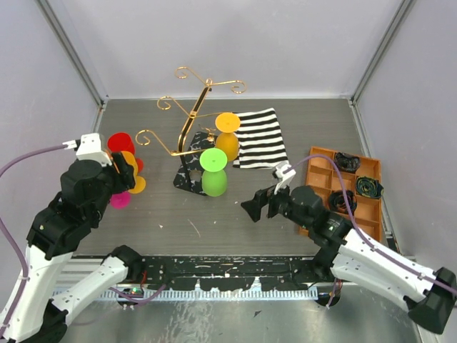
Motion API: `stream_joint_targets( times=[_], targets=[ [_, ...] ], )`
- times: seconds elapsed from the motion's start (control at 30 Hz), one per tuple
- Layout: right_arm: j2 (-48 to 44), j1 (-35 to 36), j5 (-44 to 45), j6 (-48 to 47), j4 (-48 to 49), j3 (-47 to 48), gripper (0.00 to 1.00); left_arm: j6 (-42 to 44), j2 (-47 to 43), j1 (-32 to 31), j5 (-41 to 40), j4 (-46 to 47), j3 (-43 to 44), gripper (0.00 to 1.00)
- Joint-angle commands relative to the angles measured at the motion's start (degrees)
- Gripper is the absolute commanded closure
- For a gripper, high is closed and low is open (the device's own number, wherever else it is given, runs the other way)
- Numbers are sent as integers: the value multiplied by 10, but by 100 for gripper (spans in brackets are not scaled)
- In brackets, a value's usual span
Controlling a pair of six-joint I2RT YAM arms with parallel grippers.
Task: Place the wine glass upside down on the wine glass rack
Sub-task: Adjust the wine rack at the center of the board, then move the wine glass to the center of the board.
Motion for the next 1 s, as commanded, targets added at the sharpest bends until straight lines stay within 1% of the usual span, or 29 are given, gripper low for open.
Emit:
stream_joint_targets(
  times=[0.0,0.07,0.2,0.3,0.43,0.5,0.6,0.67,0.87,0.97],
  targets=[
    [-6,123,145,2,35,26,0,-37,-7,3,-23,-20,-21,35],
    [-5,175,180,7,44,18,0,-39,-5,3,-30,-30,-22,34],
    [1,255,232,20,74,-1,0,-35,-6,2,-43,-46,-18,33],
    [25,316,275,26,104,-8,0,-29,-21,3,-43,-51,-17,33],
    [96,400,344,11,168,2,0,-16,-55,2,-30,-42,-32,33],
    [151,429,357,0,214,12,0,-12,-68,3,-27,-42,-36,33],
    [230,436,322,-10,281,29,0,-9,-81,3,-25,-49,-40,33],
    [289,436,299,-22,301,57,0,-7,-88,3,-20,-53,-43,33],
    [466,440,269,-58,311,190,0,1,-114,3,-15,-59,-59,33],
    [530,440,271,-76,318,244,0,4,-129,3,-23,-64,-63,33]
  ],
)
